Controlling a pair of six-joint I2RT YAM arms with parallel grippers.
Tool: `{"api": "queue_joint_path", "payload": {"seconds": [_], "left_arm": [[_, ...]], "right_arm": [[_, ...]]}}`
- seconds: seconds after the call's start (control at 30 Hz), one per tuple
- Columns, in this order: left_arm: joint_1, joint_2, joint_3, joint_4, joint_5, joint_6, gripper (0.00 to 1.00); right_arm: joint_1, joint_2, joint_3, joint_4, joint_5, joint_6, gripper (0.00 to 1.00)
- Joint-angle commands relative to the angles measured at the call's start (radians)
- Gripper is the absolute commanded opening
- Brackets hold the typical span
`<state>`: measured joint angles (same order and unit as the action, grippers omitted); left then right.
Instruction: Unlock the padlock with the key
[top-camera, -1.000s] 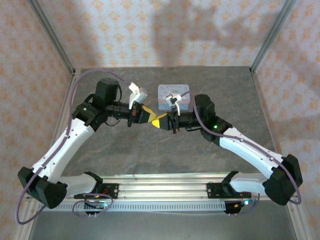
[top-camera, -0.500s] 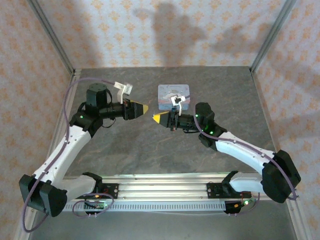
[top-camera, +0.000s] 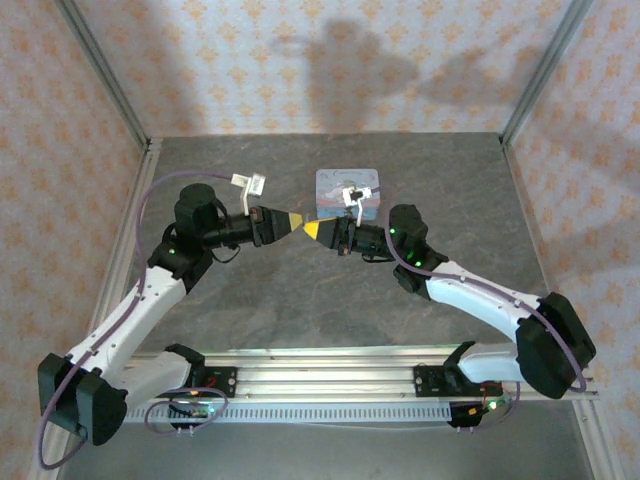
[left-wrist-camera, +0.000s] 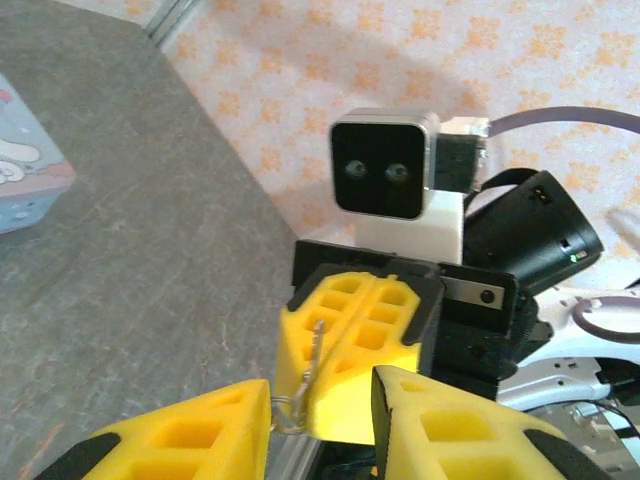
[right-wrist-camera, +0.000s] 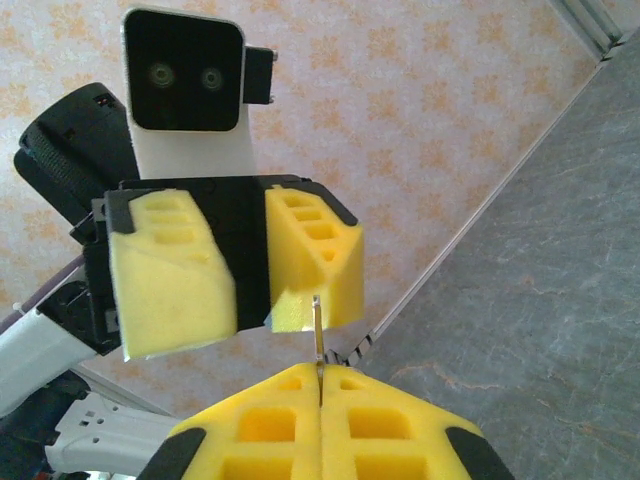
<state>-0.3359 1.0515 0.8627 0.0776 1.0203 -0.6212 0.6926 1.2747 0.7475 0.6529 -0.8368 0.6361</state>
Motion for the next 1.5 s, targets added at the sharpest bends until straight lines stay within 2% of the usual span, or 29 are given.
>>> {"api": "queue_joint_path", "payload": {"seconds": [0.0,0.3,0.53,0.8,1.03,1.13,1.47], "left_arm": [[-0.024,0.003,0.013,0.054,0.019,-0.009,0.31],[-0.025,0.005,0.01,-0.006,-0.048,0.008,0.29],[-0.022,0.007,0.015,-0.036,-0.089,0.011,0.32],[-0.022,0.026,0.002,0.026,-0.044,-0.028,0.3],[-0.025,0.037,-0.011,0.091,-0.019,-0.061,0.15],[-0.029,0.035,-0.008,0.096,-0.004,-0.06,0.12],[-0.032,0.031,-0.03,0.079,0.012,-0.04,0.15]], "right_arm": [[-0.004,-0.006,0.006,0.07,-0.018,0.007,0.0],[-0.004,-0.032,-0.006,0.045,-0.008,-0.012,0.0],[-0.004,-0.036,-0.009,0.041,-0.005,-0.016,0.0],[-0.004,-0.026,-0.001,0.06,-0.014,-0.007,0.0],[-0.004,-0.005,0.008,0.085,-0.021,0.01,0.0],[-0.004,0.003,0.013,0.085,-0.023,0.011,0.0],[-0.004,0.031,0.016,0.128,-0.014,0.042,0.0]]}}
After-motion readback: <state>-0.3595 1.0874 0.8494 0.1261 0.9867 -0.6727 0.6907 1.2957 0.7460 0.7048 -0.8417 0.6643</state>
